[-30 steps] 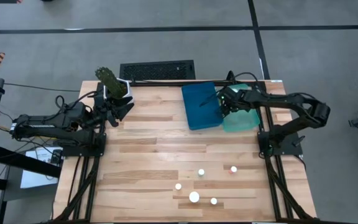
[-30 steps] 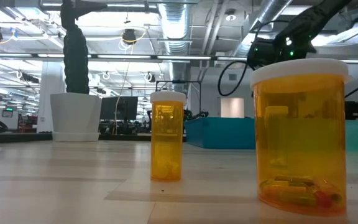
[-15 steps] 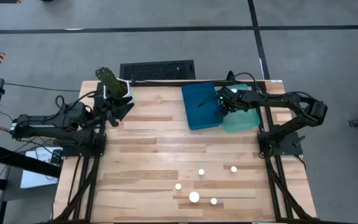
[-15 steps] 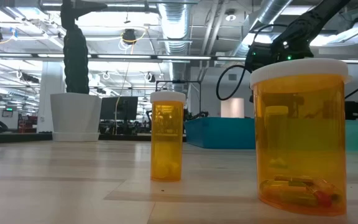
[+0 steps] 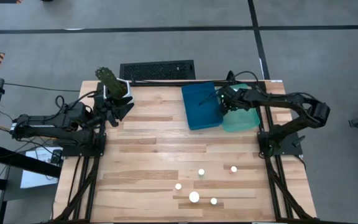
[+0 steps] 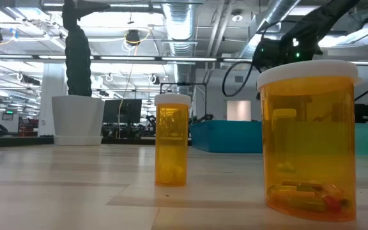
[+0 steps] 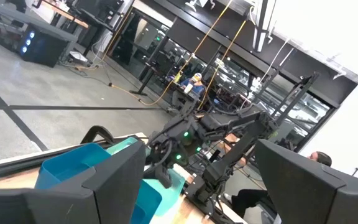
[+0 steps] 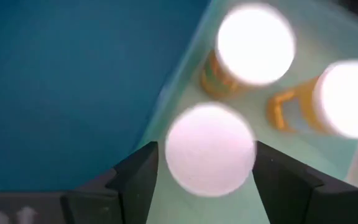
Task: Pick and place medicine bottles into bin by pill shape (circle, oval)
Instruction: Put the orange capsule bottle into the light blue bin
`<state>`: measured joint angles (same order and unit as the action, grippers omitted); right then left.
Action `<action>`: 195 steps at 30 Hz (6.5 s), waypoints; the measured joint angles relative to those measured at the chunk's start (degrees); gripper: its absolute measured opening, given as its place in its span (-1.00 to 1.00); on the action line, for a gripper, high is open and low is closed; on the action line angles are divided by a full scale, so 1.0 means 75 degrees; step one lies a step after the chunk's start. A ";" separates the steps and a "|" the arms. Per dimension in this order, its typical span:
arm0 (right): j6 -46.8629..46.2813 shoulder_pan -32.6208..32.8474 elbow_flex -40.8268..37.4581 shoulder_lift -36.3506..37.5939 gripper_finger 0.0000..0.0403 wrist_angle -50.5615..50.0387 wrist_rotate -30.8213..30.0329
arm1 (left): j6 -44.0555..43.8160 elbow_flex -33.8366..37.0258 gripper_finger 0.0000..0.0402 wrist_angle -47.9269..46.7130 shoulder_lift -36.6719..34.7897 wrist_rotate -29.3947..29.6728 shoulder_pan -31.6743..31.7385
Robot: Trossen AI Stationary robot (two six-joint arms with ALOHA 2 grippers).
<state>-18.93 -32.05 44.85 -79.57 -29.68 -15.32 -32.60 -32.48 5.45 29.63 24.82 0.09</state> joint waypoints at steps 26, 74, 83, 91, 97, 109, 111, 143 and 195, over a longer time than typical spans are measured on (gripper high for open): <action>-0.0213 0.3555 0.1844 0.1869 0.29 -0.0837 0.1347 | -0.0160 0.0000 0.48 0.0000 0.0000 0.0000 -0.0002; -0.0370 0.8908 0.3873 -0.4290 0.87 0.1872 0.1197 | -0.0723 0.0002 0.48 -0.0807 -0.0003 -0.0583 -0.0001; -0.0414 0.8976 0.3869 -0.4284 0.68 0.1846 0.1021 | -0.0720 0.0000 0.48 -0.0807 0.0000 -0.0565 0.0001; -0.0417 0.8962 0.3869 -0.4284 0.38 0.1843 0.1001 | -0.0720 0.0002 0.48 -0.0807 0.0000 -0.0481 -0.0001; -0.0485 0.8961 0.3869 -0.4284 0.23 0.1846 0.0998 | -0.0720 0.0002 0.48 -0.0807 0.0000 -0.0474 -0.0002; -0.0615 0.8949 0.3869 -0.3500 0.05 0.1279 0.1004 | -0.0740 0.0002 0.48 -0.0810 0.0000 -0.0466 -0.0002; -0.0611 0.8902 0.3867 -0.3171 0.09 0.0829 0.0891 | -0.0740 0.0001 0.48 -0.0807 -0.0003 -0.0465 -0.0002; -0.0495 0.3590 0.0524 0.3262 0.11 -0.2742 -0.1013 | -0.0687 0.0000 0.48 -0.0872 0.0000 -0.0463 0.0001; -0.0537 -0.1052 -0.2382 0.2030 0.14 0.1346 -0.0351 | -0.0590 0.0000 0.48 -0.1043 -0.0001 -0.0405 0.0000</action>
<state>-22.96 -39.94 26.98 -64.35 -19.59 -17.95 -37.03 -32.49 -2.37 29.62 21.78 0.09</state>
